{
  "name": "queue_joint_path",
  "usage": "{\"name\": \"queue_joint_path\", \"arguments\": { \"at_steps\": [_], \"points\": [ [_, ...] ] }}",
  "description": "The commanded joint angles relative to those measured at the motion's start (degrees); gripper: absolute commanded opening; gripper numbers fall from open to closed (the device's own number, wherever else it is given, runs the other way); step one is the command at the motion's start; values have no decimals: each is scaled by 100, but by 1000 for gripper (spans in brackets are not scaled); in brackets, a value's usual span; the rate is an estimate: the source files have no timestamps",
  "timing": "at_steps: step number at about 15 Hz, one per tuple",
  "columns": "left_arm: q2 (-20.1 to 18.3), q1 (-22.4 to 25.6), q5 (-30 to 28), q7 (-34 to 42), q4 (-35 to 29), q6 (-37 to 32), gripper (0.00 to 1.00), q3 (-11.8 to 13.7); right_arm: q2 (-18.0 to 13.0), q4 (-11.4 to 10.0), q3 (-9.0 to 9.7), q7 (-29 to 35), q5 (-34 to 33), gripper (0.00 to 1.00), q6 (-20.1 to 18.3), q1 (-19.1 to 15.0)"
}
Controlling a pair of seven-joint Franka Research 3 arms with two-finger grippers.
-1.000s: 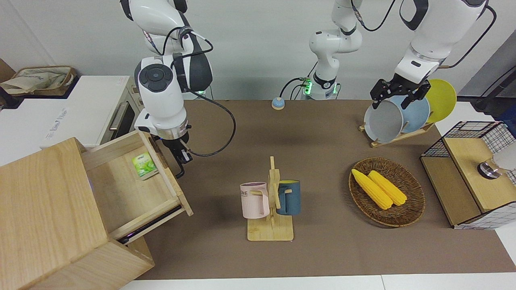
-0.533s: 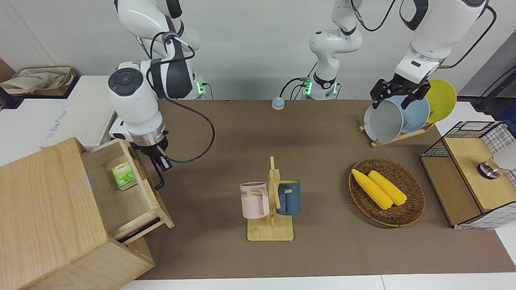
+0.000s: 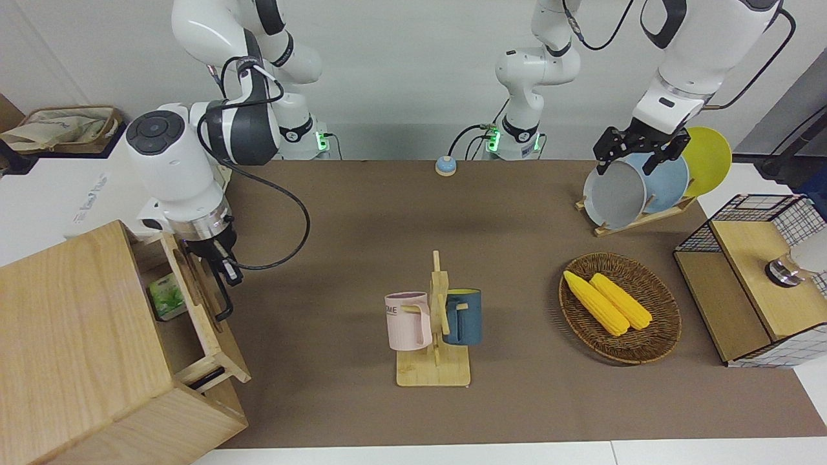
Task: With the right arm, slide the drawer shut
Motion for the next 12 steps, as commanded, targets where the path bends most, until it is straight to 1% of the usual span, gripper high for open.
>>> {"name": "queue_joint_path", "arguments": {
  "at_steps": [1,4,5,6,12],
  "points": [
    [65,22,98,56,149,-113,993,-37,221,282,286,-319,53,0,104,-406],
    [65,22,98,56,149,-113,993,-37,247,282,629,-477,53,0,174,-837],
    [65,22,98,56,149,-113,993,-37,247,282,708,-495,53,0,192,-934],
    [65,22,98,56,149,-113,993,-37,247,282,726,-504,53,0,201,-979],
    [65,22,98,56,149,-113,993,-37,274,282,718,-504,44,0,245,-1005]
  ]
}}
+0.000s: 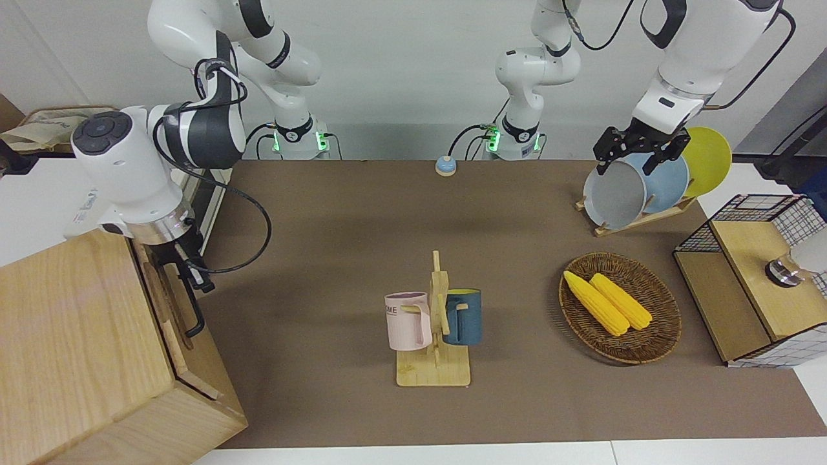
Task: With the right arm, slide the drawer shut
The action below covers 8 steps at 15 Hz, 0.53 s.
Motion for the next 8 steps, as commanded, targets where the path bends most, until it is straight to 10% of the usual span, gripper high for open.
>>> {"name": "queue_joint_path", "arguments": {
  "at_steps": [1,8],
  "points": [
    [65,22,98,56,140,-113,993,-37,135,138,101,-139,33,0,99,-101],
    [65,22,98,56,149,-113,993,-37,232,191,119,-498,-20,0,196,-293]
  ]
}}
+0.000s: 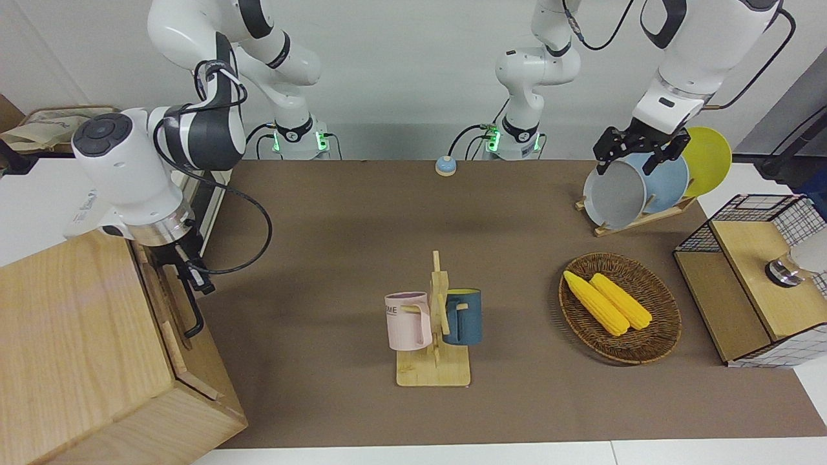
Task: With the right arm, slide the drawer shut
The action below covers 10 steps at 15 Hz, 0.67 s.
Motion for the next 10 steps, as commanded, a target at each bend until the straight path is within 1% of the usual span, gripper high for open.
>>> {"name": "queue_joint_path", "arguments": {
  "at_steps": [1,4,8,10],
  "points": [
    [65,22,98,56,149,-113,993,-37,227,278,121,-424,-27,0,157,-322],
    [65,22,98,56,140,-113,993,-37,298,393,113,-495,-54,0,192,-366],
    [65,22,98,56,149,-113,993,-37,289,393,121,-477,-89,0,184,-366],
    [65,22,98,56,149,-113,993,-37,280,384,121,-434,-89,0,157,-305]
  ]
}}
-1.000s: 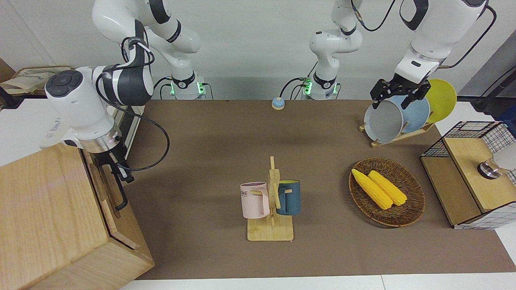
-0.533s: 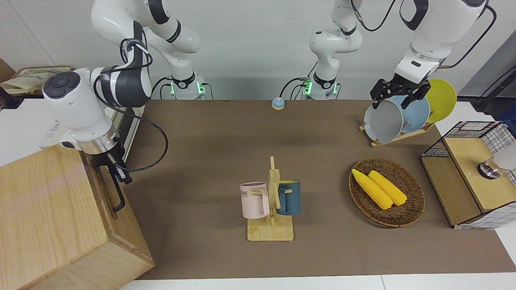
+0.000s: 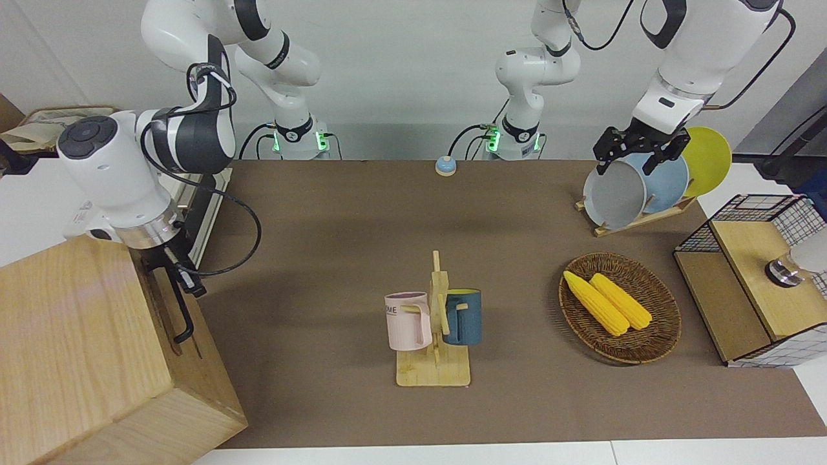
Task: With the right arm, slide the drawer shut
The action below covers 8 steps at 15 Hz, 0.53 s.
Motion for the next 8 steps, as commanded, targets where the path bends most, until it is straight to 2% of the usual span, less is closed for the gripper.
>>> {"name": "queue_joint_path", "arguments": {
  "at_steps": [1,4,7,8],
  "points": [
    [65,22,98,56,149,-113,993,-37,197,315,50,-189,-102,0,109,-98],
    [65,22,98,56,140,-113,993,-37,171,288,51,-180,-128,0,83,69],
    [65,22,98,56,149,-113,993,-37,66,218,51,-250,-111,0,13,402],
    [65,22,98,56,140,-113,993,-37,-30,175,42,-251,-111,0,-127,569]
  ]
}}
